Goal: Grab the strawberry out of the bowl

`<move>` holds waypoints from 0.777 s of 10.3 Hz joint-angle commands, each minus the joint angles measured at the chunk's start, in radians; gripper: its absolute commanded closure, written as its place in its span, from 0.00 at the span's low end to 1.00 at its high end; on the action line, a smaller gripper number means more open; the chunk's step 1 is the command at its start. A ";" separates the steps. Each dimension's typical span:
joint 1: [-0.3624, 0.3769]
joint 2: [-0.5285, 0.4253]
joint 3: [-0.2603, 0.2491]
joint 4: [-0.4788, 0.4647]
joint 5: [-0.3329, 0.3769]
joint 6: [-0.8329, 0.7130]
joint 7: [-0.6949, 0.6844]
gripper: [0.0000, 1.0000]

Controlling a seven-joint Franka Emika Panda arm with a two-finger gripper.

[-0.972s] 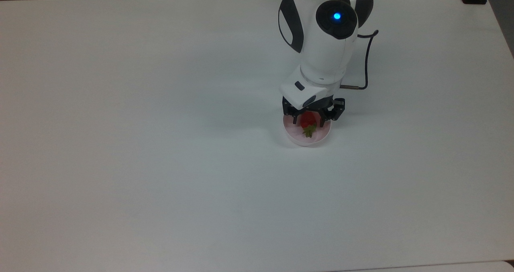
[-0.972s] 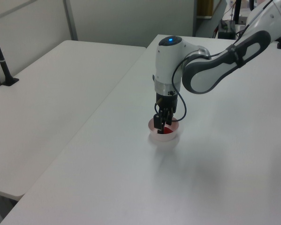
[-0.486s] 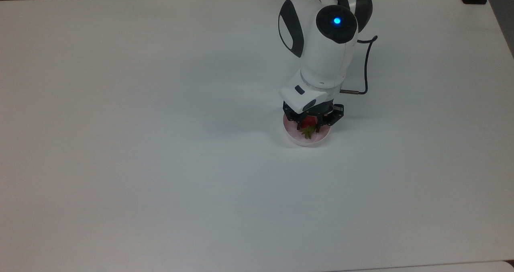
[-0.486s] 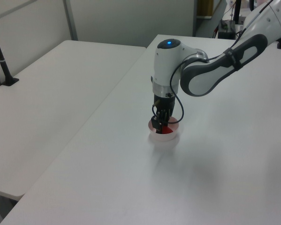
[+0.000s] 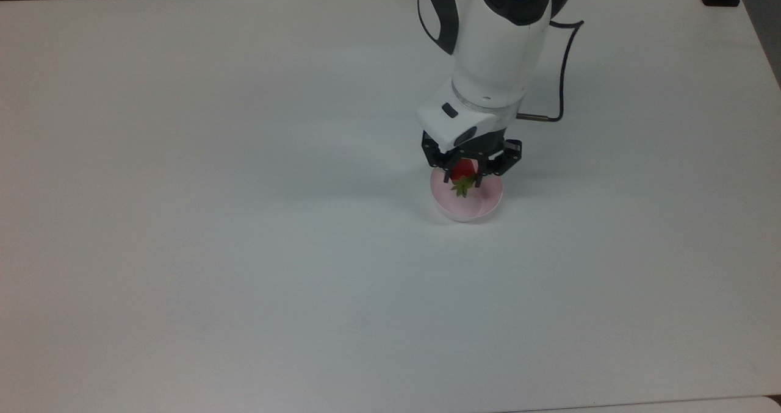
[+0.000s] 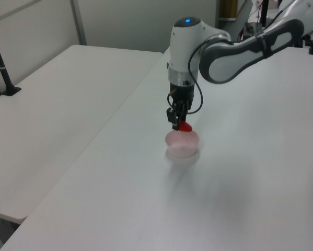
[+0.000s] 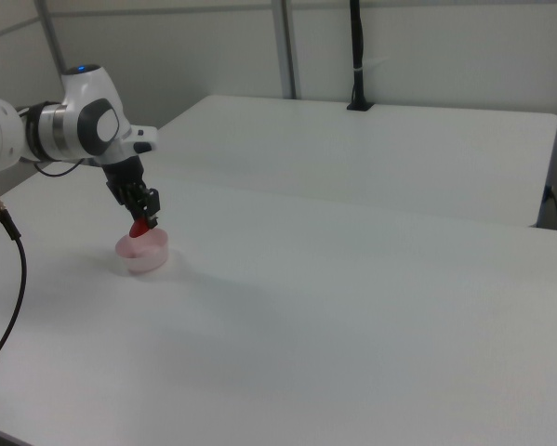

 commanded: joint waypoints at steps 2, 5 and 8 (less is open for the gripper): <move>-0.121 -0.011 -0.029 -0.012 -0.051 -0.044 -0.296 0.69; -0.219 0.028 -0.034 -0.026 -0.105 0.049 -0.323 0.68; -0.293 0.031 -0.040 -0.052 -0.141 0.070 -0.330 0.68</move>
